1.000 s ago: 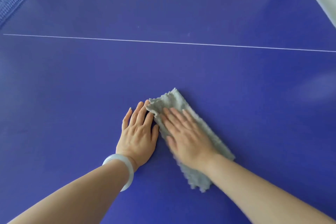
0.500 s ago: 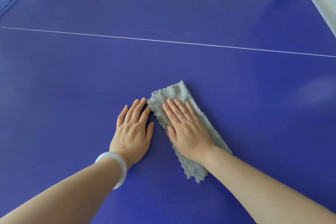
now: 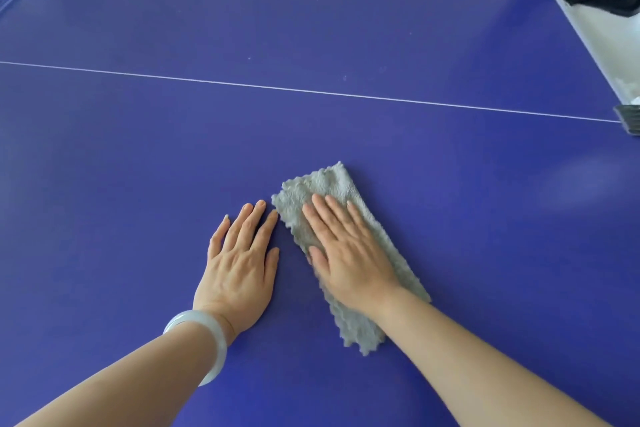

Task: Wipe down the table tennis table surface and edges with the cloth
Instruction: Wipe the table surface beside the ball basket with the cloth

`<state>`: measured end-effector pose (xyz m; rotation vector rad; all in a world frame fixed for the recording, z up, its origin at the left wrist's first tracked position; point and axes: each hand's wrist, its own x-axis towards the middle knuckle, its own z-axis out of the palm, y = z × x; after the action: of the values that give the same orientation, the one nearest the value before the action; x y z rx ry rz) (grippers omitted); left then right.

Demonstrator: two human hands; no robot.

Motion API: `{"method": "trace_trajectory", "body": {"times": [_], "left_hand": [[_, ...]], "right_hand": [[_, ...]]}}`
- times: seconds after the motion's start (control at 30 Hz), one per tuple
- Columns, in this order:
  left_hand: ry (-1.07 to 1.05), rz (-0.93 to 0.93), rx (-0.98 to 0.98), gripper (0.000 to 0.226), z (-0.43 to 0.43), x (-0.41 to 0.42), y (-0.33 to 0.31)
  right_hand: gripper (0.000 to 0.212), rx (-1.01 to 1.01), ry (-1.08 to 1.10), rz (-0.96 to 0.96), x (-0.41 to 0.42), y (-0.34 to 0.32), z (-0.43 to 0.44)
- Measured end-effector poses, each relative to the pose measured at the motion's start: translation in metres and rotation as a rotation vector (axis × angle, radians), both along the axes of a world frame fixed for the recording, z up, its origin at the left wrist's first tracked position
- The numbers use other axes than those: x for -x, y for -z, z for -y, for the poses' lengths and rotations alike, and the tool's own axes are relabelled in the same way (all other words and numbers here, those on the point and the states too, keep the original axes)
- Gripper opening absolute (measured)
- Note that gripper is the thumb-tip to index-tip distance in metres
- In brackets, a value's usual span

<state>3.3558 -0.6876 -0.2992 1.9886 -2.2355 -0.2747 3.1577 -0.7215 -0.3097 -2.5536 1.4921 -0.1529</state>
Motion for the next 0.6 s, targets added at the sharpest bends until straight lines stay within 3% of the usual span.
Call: {"method": "trace_trajectory", "body": {"times": [0.07, 0.23, 0.3, 0.43, 0.53, 0.6], "left_hand": [[-0.004, -0.001, -0.005, 0.06, 0.001, 0.0, 0.0], [-0.005, 0.007, -0.002, 0.059, 0.001, 0.001, 0.0], [-0.004, 0.01, -0.005, 0.059, 0.001, 0.001, 0.0], [0.002, 0.033, -0.012, 0.06, 0.0, 0.0, 0.0], [-0.002, 0.034, -0.016, 0.061, 0.002, 0.001, -0.002], [-0.003, 0.033, -0.02, 0.061, 0.002, 0.001, -0.003]], "right_hand": [[0.059, -0.002, 0.017, 0.0, 0.023, -0.003, 0.025], [0.059, -0.06, 0.549, -0.049, 0.024, -0.008, 0.112], [0.06, -0.067, 0.653, -0.016, -0.001, -0.007, 0.112], [0.062, -0.066, 0.286, 0.073, -0.042, -0.004, 0.061], [0.054, -0.219, 0.181, 0.179, -0.041, -0.01, 0.092], [0.054, -0.249, 0.132, 0.131, -0.044, -0.014, 0.126]]}}
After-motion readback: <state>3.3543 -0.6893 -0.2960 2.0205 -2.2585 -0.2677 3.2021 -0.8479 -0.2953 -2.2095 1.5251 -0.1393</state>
